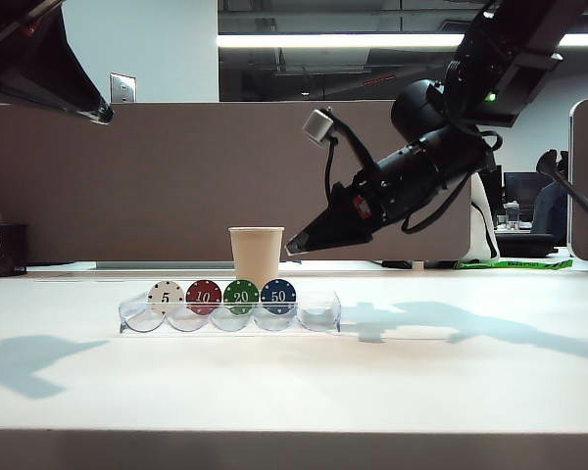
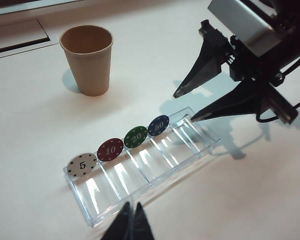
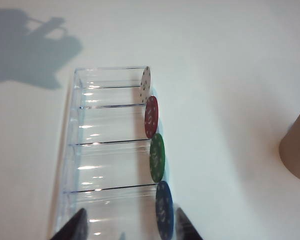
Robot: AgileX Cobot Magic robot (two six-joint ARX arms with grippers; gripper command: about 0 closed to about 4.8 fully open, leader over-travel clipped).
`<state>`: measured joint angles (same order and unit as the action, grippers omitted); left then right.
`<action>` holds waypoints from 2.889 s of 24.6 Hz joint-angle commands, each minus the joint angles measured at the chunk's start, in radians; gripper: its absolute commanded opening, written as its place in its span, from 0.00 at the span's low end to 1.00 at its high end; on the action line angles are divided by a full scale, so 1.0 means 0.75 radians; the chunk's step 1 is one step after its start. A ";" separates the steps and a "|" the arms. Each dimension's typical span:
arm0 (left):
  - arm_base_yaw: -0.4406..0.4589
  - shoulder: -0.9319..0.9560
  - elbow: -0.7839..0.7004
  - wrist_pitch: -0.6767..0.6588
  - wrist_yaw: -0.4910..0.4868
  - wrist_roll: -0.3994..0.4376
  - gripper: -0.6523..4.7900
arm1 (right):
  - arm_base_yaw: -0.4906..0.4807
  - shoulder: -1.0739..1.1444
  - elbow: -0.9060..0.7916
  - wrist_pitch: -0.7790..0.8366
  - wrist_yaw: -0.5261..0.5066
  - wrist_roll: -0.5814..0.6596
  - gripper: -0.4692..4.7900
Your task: Pick up the chip with the greater value and put it into the paper cup.
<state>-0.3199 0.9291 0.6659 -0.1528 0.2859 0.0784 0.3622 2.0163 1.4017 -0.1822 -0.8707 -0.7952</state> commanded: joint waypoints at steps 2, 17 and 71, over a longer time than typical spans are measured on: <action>-0.001 -0.003 0.005 0.016 0.008 0.004 0.11 | 0.008 0.020 0.004 0.061 -0.004 0.004 0.52; -0.001 -0.003 0.005 0.016 0.009 0.001 0.11 | 0.023 0.066 0.005 0.138 0.027 0.020 0.52; -0.001 -0.003 0.005 0.017 0.009 0.001 0.11 | 0.025 0.174 0.007 0.364 0.086 0.154 0.52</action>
<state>-0.3199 0.9291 0.6659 -0.1532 0.2871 0.0780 0.3798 2.1456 1.4036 0.0731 -0.8074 -0.6846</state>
